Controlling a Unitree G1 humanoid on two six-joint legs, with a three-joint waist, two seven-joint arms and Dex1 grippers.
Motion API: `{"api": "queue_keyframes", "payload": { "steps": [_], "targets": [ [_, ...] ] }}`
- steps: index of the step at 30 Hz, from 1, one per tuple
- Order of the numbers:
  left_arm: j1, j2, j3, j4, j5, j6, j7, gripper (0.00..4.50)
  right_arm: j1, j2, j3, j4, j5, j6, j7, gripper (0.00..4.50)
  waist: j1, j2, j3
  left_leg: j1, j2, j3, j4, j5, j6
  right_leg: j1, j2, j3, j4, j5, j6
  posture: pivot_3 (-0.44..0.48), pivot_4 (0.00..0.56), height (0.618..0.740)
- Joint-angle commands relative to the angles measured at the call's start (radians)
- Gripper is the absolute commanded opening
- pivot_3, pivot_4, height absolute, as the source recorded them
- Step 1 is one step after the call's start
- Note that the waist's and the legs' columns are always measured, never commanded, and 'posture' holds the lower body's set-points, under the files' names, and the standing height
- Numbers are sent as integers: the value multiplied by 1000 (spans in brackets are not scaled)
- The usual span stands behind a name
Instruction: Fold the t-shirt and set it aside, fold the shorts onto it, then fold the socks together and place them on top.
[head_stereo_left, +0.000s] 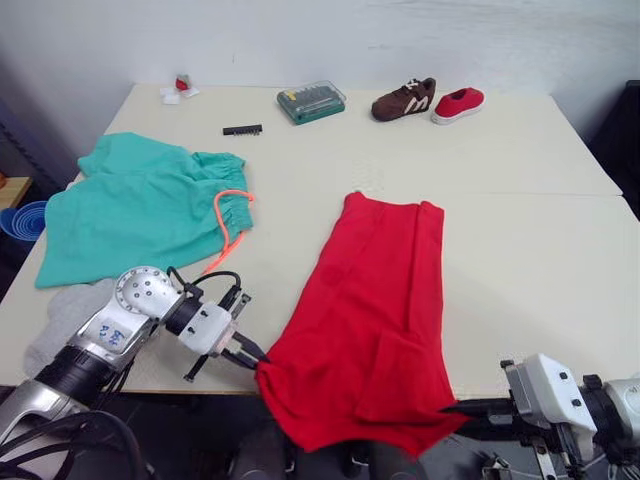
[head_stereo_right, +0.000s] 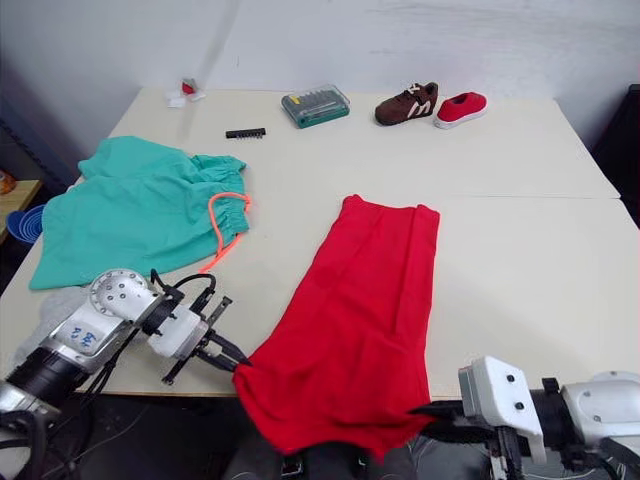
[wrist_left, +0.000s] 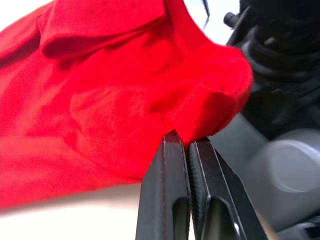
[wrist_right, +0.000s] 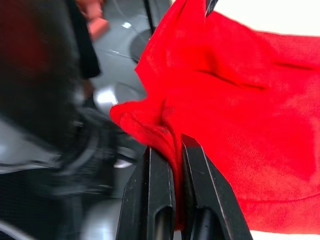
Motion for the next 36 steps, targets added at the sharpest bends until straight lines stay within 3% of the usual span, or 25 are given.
{"api": "queue_keyframes", "payload": {
  "steps": [1, 6, 9, 12, 15, 18, 20, 23, 27, 31, 36],
  "targets": [
    [11, 41, 40, -66, -85, 121, -112, 50, -5, 43, -67, -18, 73, 82, 36, 0, 2, 0, 0, 0, 0, 0, 0, 0, 0, 0, 0, 0, 0, 0, 0, 0, 150, 740],
    [-88, -47, 97, 27, -108, 331, -65, 50, -109, 81, -104, 60, 171, 198, 9, 0, 8, 1, 1, -1, 0, 0, 0, -3, -4, 0, 0, 0, -3, -1, -1, 0, 150, 740],
    [-221, -155, 138, 193, -97, 467, -1, 50, -272, 77, -76, 193, 224, 279, -43, 0, 6, 0, 1, -3, -2, 0, 1, -2, -3, 0, -1, 0, -4, 0, -1, 0, 150, 740],
    [-405, -310, 199, 362, -73, 596, 149, 50, -476, 83, -5, 334, 212, 343, -99, 0, 6, 0, 1, -7, -2, 0, 4, 1, 4, -3, -1, -1, -3, 2, 3, 0, 150, 740],
    [-658, -510, 318, 719, -22, 596, 447, 50, -913, 146, 155, 618, 92, 395, -233, 0, 4, -2, 3, -12, -2, -1, 8, 2, 4, -6, -1, -3, -1, 5, 5, 0, 150, 740],
    [-794, -614, 357, 934, 60, 552, 562, 50, -1223, 224, 306, 860, -125, 405, -350, 0, -10, -3, 5, -16, -4, 2, 7, 6, 2, -10, -2, -1, -2, 9, 8, 0, 150, 740],
    [-837, -664, 361, 1033, 124, 508, 618, 50, -1335, 264, 375, 981, -236, 403, -384, 0, -16, -3, 4, -15, -4, 4, 5, 7, 0, -11, -1, -2, -2, 9, 9, 0, 150, 740],
    [-870, -727, 360, 1146, 220, 457, 717, 50, -1442, 330, 444, 1137, -376, 419, -458, 0, -20, -3, 4, -18, -4, 6, 1, 7, -1, -15, 2, -4, 1, 8, 8, 0, 150, 740],
    [-874, -771, 381, 1212, 296, 431, 763, 50, -1496, 399, 430, 1243, -432, 442, -489, 0, -20, -2, 4, -36, -6, 11, 5, 8, -1, -35, 7, -8, 6, 9, 9, 0, 150, 740],
    [-878, -785, 424, 1223, 326, 419, 765, 50, -1478, 413, 395, 1219, -444, 443, -463, 0, -19, -2, 4, -37, -6, 13, 6, 10, 1, -36, 8, -5, 6, 10, 13, 0, 150, 740],
    [-877, -773, 474, 1196, 328, 409, 659, 50, -1405, 395, 309, 1108, -419, 358, -385, 0, -22, -2, 4, -36, -6, 16, 9, 14, 4, -35, 5, -2, 6, 15, 15, 0, 150, 740]
  ]
}}
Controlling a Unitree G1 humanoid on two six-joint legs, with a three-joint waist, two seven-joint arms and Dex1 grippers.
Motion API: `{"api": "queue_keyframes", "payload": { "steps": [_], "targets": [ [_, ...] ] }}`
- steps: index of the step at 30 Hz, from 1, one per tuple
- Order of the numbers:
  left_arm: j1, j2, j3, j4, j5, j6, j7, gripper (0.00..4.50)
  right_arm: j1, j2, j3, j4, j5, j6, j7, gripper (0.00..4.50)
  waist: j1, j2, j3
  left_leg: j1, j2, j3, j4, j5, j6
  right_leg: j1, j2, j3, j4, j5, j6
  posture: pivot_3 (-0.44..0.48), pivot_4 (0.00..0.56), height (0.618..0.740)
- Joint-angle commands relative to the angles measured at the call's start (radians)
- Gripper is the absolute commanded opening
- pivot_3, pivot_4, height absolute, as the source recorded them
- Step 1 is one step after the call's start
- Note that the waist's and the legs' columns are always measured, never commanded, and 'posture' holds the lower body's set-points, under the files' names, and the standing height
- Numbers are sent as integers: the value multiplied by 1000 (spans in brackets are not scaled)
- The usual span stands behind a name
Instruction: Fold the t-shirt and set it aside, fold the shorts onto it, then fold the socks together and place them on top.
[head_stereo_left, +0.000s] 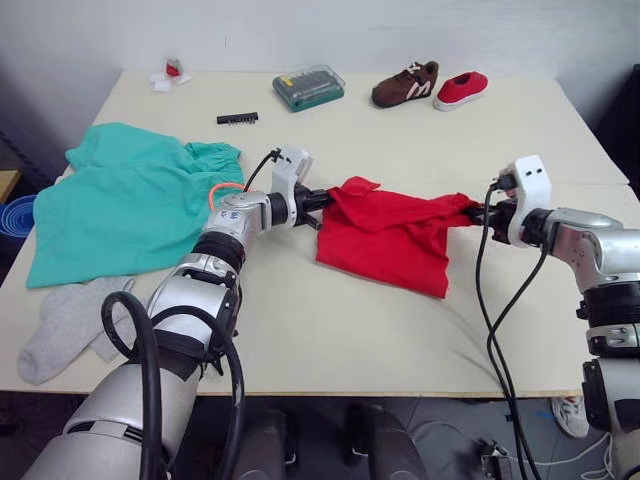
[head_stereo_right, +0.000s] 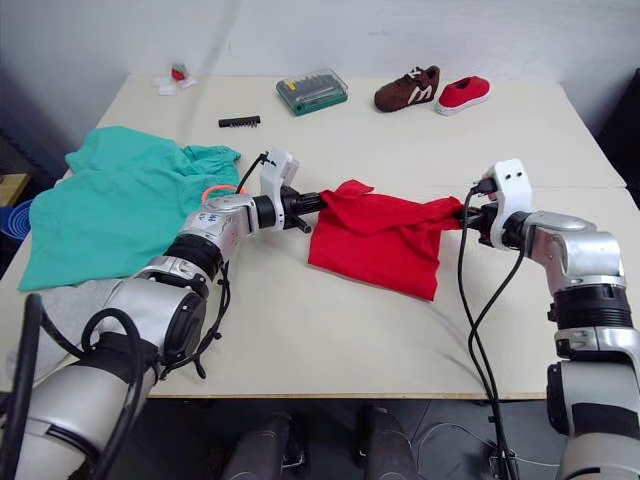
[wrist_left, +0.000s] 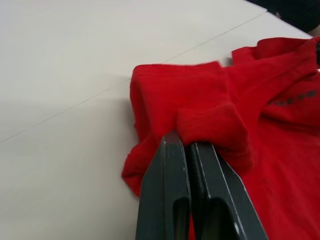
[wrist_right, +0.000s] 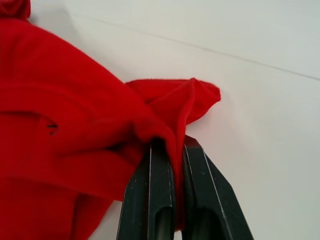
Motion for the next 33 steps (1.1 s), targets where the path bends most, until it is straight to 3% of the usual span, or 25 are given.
{"api": "queue_keyframes", "payload": {
  "steps": [1, 3, 6, 9, 17, 22, 24, 27, 33],
  "targets": [
    [-30, 9, 41, -32, -1, -18, -87, 50, 41, -22, -96, -113, 29, -82, 55, 0, -1, 0, 0, 1, 0, 0, 2, 0, 0, 0, -1, 0, -1, 0, 0, 0, 150, 740],
    [-27, 17, 56, -53, -10, -8, -158, 50, 90, -29, -130, -206, 59, -101, 110, 0, -2, 0, 0, 2, 0, 1, 2, 0, 0, 0, -2, 2, 1, 0, 0, 0, 150, 740],
    [-15, 49, 62, -126, -39, 64, -370, 50, 196, -54, -188, -421, 162, -81, 238, 0, -1, 0, 0, 2, 0, 1, 2, 0, -1, 0, -2, 1, 2, 0, 0, 0, 150, 740],
    [-1, 65, 58, -154, -24, 81, -419, 50, 223, -56, -218, -492, 213, -18, 234, 0, -4, 0, 0, 2, 1, 2, 1, 0, -1, 0, 2, 2, 3, 0, -1, 0, 150, 740],
    [-35, 27, 88, -75, 12, 69, -229, 50, 151, -9, -120, -331, 14, -110, 91, 0, -1, 0, 0, 3, 1, 3, 8, -1, 1, 1, -6, 5, 4, 1, -1, 0, 150, 740],
    [-59, -17, 116, -10, 30, 72, -46, 50, 66, 25, -43, -193, -127, -98, -27, 0, -2, 0, 0, 3, 1, 3, 9, -1, 1, 0, -6, 6, 7, 1, -1, 0, 150, 740],
    [-65, -22, 129, 4, 33, 77, 2, 480, 55, 33, -35, -177, -139, -72, -34, 0, -2, 0, 0, 3, 1, 3, 9, -1, 1, 0, -6, 7, 10, 1, -1, 0, 150, 740],
    [-63, -11, 128, 6, 53, 71, 19, 1253, 49, 28, -32, -167, -159, -16, -54, 780, -3, 0, 0, 3, 1, 4, 9, -1, 1, 0, -5, 7, 10, 1, -1, 0, 150, 740],
    [-61, 35, 165, 14, 62, 67, 129, 3192, 97, -33, -68, -224, -172, 18, -55, 2924, -3, 0, 0, 3, 1, 4, 9, -1, 1, 0, -5, 7, 10, 1, -1, 0, 150, 740]
  ]
}}
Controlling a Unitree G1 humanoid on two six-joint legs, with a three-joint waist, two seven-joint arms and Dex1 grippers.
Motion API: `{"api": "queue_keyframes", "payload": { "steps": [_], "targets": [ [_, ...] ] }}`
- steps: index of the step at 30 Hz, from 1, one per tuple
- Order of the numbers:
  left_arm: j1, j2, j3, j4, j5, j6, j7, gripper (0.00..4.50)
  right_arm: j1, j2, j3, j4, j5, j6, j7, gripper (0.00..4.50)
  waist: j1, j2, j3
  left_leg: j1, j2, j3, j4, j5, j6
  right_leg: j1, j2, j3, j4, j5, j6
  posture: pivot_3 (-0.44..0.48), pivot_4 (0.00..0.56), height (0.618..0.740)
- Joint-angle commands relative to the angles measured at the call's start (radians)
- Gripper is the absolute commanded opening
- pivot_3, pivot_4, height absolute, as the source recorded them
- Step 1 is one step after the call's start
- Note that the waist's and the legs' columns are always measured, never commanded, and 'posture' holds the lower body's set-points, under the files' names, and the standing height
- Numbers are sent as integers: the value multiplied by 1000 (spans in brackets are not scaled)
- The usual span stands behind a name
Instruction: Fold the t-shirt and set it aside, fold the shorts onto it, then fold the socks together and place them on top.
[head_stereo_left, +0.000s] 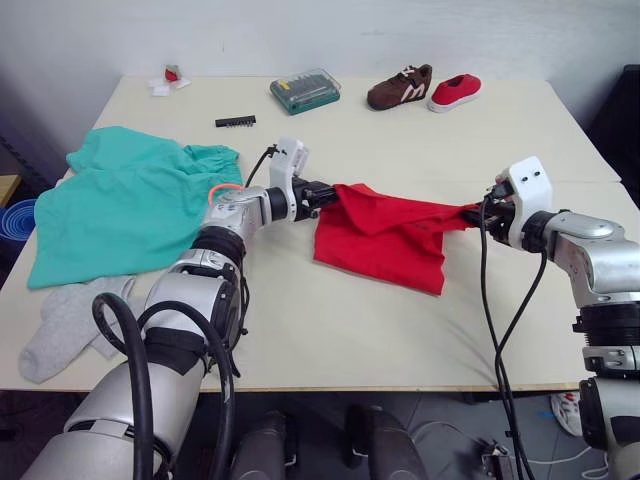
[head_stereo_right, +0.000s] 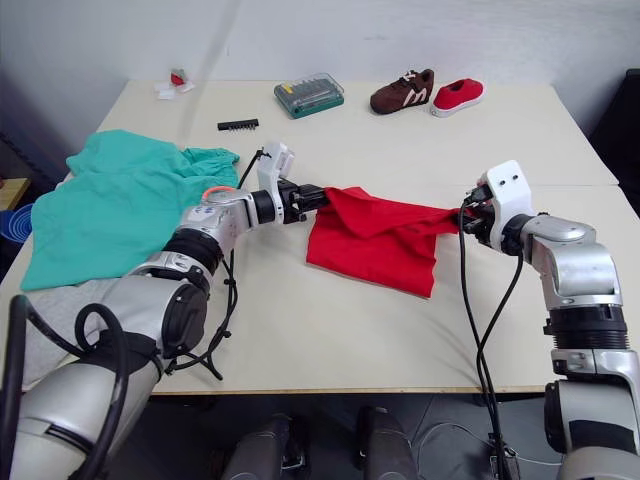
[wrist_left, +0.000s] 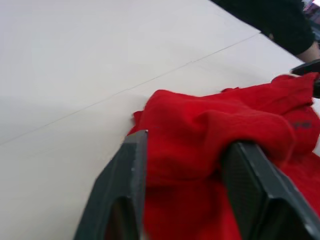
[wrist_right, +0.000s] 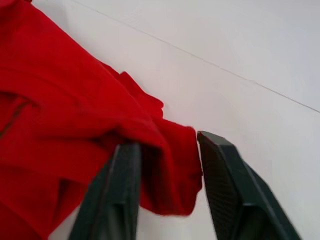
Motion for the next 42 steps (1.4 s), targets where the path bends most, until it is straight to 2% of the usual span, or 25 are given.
{"api": "queue_keyframes", "payload": {
  "steps": [1, 2, 4, 7, 9, 12, 16, 21, 23, 29, 33, 34, 35, 39, 42],
  "targets": [
    [-35, 31, 39, -5, -1, -3, 68, 3424, 22, -56, -67, -72, -5, 17, -4, 3148, 1, 0, 0, 0, 0, 0, 0, 0, 0, 0, 0, 0, 0, 0, 0, 0, 150, 740],
    [-34, 40, 47, -2, -1, 4, 80, 3794, 42, -79, -75, -90, -8, 9, 7, 3553, 2, 0, 0, 0, 0, 0, 0, 0, 0, 0, 0, 0, 0, 0, 0, 0, 150, 740],
    [-29, 56, 43, -2, 14, -2, 78, 4450, 92, -126, -83, -127, -25, -23, 32, 3598, 6, 0, 0, 0, 0, 0, 0, 0, 0, 0, 0, 0, 0, 0, 0, 0, 150, 740],
    [-18, 77, 11, -8, 55, -26, 37, 4450, 161, -171, -102, -181, -21, -55, 67, 3598, 3, 0, 0, 0, -1, 0, 0, 0, 0, 0, 0, -1, 0, 0, 0, 0, 150, 740],
    [-12, 109, -20, -22, 89, -48, -22, 4450, 246, -203, -118, -277, -23, -121, 112, 3598, 3, 0, 0, 0, -1, 1, 0, 0, 0, 0, 1, -1, -1, 0, 0, 0, 150, 740],
    [3, 155, -69, -68, 136, -194, -114, 4450, 356, -225, -130, -423, -32, -227, 158, 3598, -1, 0, 0, 1, 1, 2, 0, -1, -1, 0, 3, 0, -1, 0, 0, 0, 150, 740],
    [78, 180, -141, -189, 157, -407, -340, 4500, 448, -204, -129, -565, -15, -263, 181, 4467, 0, 0, 0, 3, 2, 4, 0, -2, -3, 0, 4, 3, -2, 0, 0, 0, 150, 740],
    [223, 187, -274, -330, 223, -600, -493, 4500, 512, -183, -46, -624, -88, -399, 192, 4467, 4, 0, 0, 3, 2, 4, 2, -2, -3, 0, 3, 4, -4, 0, 0, 0, 150, 740],
    [258, 184, -314, -344, 251, -660, -506, 4500, 515, -171, -6, -612, -122, -440, 190, 4467, 3, 0, 0, 3, 2, 4, 3, -3, -2, 0, 2, 3, -3, 0, 0, 0, 150, 740],
    [255, 131, -379, -288, 337, -733, -397, 4500, 482, -141, 128, -504, -269, -589, 182, 4467, 8, 0, 0, 2, 1, 4, 4, -4, 1, 0, 0, 3, -3, 0, 0, 0, 150, 740],
    [233, 94, -382, -242, 356, -747, -326, 4500, 445, -104, 177, -413, -331, -645, 166, 4467, 5, 0, 0, 2, 1, 4, 5, -4, 2, 1, 0, 3, -3, 0, 0, 0, 150, 740],
    [229, 89, -383, -232, 360, -749, -317, 4500, 436, -96, 184, -392, -345, -655, 161, 4295, 4, -1, -1, 3, 1, 4, 5, -4, 2, 1, 0, 3, -3, 0, 0, 0, 150, 740],
    [226, 87, -383, -224, 362, -753, -312, 4319, 429, -90, 188, -378, -355, -663, 159, 4083, 3, -1, -1, 3, 1, 4, 5, -4, 2, 1, 0, 3, -2, 0, 0, 0, 150, 740],
    [215, 68, -388, -189, 372, -764, -299, 3343, 391, -63, 211, -306, -395, -708, 147, 2821, 3, -1, -1, 3, 1, 4, 6, -4, 3, 1, 0, 3, -1, 0, 0, 0, 150, 740],
    [218, 59, -382, -190, 361, -747, -323, 2740, 398, -57, 214, -304, -399, -717, 155, 2204, 4, -1, -1, 3, 1, 4, 6, -4, 3, 2, 0, 3, -1, 0, 0, 0, 150, 740]
  ]
}}
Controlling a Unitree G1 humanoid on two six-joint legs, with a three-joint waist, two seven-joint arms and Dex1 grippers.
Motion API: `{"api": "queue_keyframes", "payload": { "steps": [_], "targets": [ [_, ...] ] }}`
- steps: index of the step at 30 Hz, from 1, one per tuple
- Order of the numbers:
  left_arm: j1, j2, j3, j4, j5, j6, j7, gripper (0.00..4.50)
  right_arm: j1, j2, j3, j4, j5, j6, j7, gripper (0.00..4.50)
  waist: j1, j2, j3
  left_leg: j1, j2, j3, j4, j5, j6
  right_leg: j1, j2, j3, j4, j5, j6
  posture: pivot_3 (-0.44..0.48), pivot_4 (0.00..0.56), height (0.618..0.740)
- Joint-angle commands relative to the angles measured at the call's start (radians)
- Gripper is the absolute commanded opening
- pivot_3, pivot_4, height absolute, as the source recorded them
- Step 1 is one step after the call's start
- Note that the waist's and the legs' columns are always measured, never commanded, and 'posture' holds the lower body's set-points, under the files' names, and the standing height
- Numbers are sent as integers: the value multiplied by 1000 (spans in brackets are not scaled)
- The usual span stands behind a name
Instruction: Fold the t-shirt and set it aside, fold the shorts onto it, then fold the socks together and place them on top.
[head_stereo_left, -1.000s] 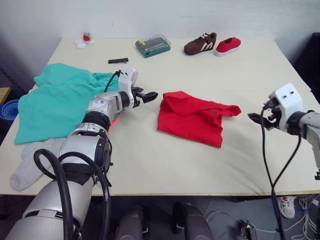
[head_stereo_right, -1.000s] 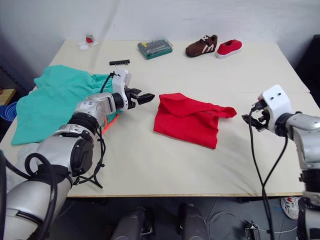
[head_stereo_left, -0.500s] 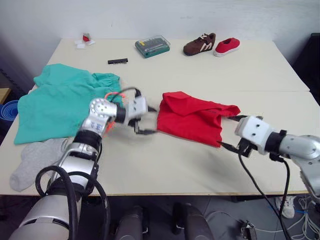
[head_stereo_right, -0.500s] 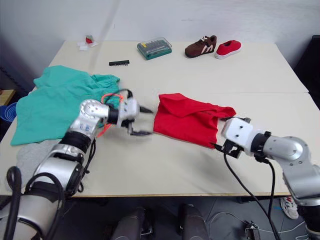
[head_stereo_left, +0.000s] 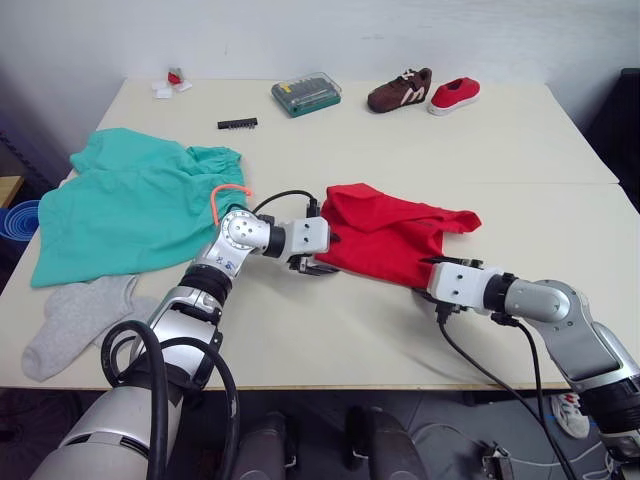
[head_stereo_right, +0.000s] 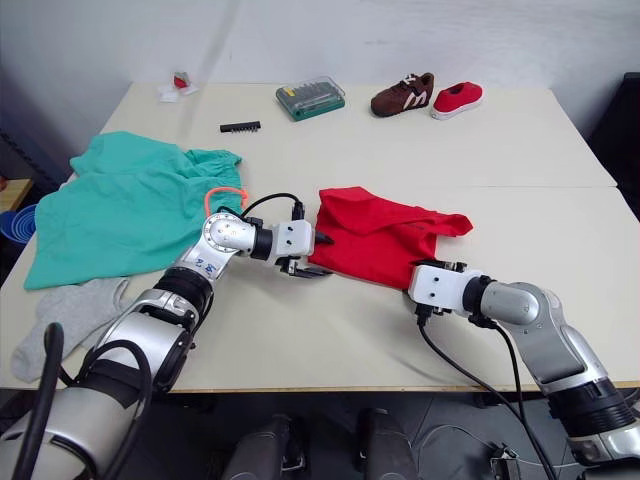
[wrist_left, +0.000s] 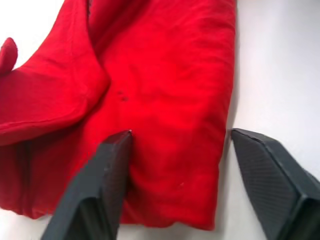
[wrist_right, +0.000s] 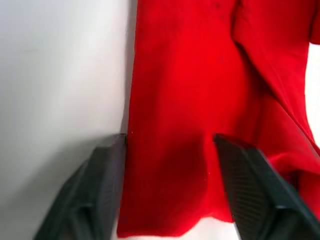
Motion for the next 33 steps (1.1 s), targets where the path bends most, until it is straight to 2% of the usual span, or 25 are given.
{"api": "queue_keyframes", "payload": {
  "steps": [1, 6, 7, 9, 12, 15, 21, 25, 28, 30, 33],
  "targets": [
    [-18, -11, 1, 10, -8, 18, -26, 2492, 8, 7, 2, 16, -23, -18, 2, 1936, 0, 0, 0, 0, 0, 0, 0, 0, 0, 0, 0, 0, 0, 0, 0, 0, 150, 740],
    [30, 10, 12, -73, -71, 52, -188, 955, 58, -4, -35, -48, 25, 1, 44, 209, -2, 0, 0, 0, 0, 0, 0, 0, 0, 0, 0, 0, 0, 0, 0, 0, 150, 740],
    [43, 17, 12, -97, -79, 57, -207, 638, 65, -6, -40, -56, 25, 3, 47, 0, -2, 0, 0, 0, 0, 0, 0, 0, 0, 0, 0, 0, 0, 0, 0, 0, 150, 740],
    [64, 28, 14, -139, -92, 74, -231, 16, 73, -6, -45, -64, 23, 4, 49, 0, -2, 0, 0, 0, 1, 0, 0, 0, 0, 0, 0, 0, 0, 0, 0, 0, 150, 740],
    [89, 49, 17, -190, -107, 101, -256, 16, 85, -7, -52, -80, 25, 6, 55, 0, -3, 0, 0, 0, 1, 0, 0, 0, 0, 0, 0, 0, 0, 0, 0, 0, 150, 740],
    [136, 87, 15, -287, -144, 154, -335, 16, 135, -21, -71, -160, 86, 21, 107, 0, -2, 0, 0, 0, 1, 0, 0, 0, 0, 0, 0, 0, 0, 0, 0, 0, 150, 740],
    [367, 242, 0, -701, -248, 347, -491, 16, 328, -70, -129, -402, 199, 87, 179, 0, -4, 1, -1, 0, 1, -2, -1, 0, -1, 0, 1, 4, 0, 0, -1, 0, 150, 740],
    [544, 328, 9, -950, -295, 466, -470, 16, 449, -65, -146, -506, 181, 107, 147, 0, -3, 1, -1, 1, 2, -3, -1, -1, -2, 2, 0, 8, 0, -1, -2, 0, 150, 740],
    [608, 358, 13, -1042, -312, 521, -439, 16, 489, -58, -150, -534, 171, 114, 128, 0, 1, 1, -1, 4, 1, -5, -1, -2, -1, 7, 0, 7, -2, -1, -2, 0, 150, 740],
    [637, 359, 11, -1060, -309, 539, -403, 16, 514, -47, -144, -545, 151, 111, 104, 0, 3, 2, -1, 9, 1, -8, -1, -5, -3, 14, 0, 4, -6, -1, -2, 0, 150, 740],
    [640, 333, -1, -1000, -272, 528, -326, 16, 542, -34, -136, -554, 130, 114, 78, 0, 6, 2, -2, 15, 2, -10, -3, -12, -4, 21, -1, 4, -10, -2, -3, 0, 150, 740]
  ]
}}
